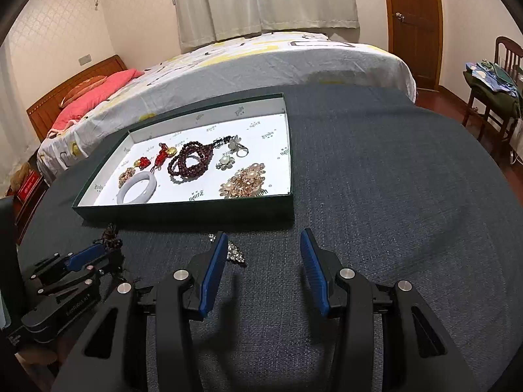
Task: Organize jewelry
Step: 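Grasp black cord pendant with left gripper while right gripper grasps rhinestone brooch, then carry pendant and rhinestone brooch into the box and open both grippers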
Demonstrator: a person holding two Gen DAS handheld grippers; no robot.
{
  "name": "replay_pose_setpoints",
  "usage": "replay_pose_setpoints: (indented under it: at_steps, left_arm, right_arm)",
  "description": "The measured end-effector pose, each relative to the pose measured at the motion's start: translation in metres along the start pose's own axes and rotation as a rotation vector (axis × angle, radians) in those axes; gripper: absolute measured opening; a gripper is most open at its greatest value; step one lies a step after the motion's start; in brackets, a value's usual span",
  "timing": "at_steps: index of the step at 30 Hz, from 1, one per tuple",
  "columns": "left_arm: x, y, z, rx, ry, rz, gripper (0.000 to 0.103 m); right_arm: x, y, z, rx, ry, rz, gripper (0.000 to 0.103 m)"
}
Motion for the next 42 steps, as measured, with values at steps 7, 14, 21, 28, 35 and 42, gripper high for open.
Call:
replay_pose_setpoints:
  at_steps: [7,14,21,28,35,42]
  left_arm:
    - [0.005,-0.004,0.003,-0.017,-0.010,-0.016,0.017]
    - [0.019,-0.003,0.018,-0.011,0.009,-0.046,0.017]
    - [0.026,0.000,0.038,0.019,0.027,-0.060,0.017]
    - [0.028,0.000,0.049,0.041,0.032,-0.065,0.017]
    - [0.029,0.000,0.049,0.044,0.026,-0.068,0.017]
    - [0.037,0.005,0.047,0.050,0.021,-0.090,0.017]
  right_arm:
    - [-0.011,-0.008,0.006,0.024,0.004,0.047,0.046]
    - [-0.025,-0.010,0.021,0.062,0.017,0.083,0.046]
    - [-0.038,-0.010,0.032,0.108,0.006,0.109,0.046]
    - [-0.031,-0.020,0.037,0.163,-0.012,0.105,0.020]
    - [-0.023,-0.024,0.034,0.140,-0.008,0.084,0.016]
    - [-0.002,-0.009,0.039,0.113,0.026,0.026,0.016]
Point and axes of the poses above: each gripper's, at about its wrist camera, not at the fingertips, and x roughly against the way its jaws point, z to its left, y to its top, the point moved 7 cm from there along -x, roughly the way its jaws point, and after that the axes turned 6 degrees about -x, right-handed, at the moved point
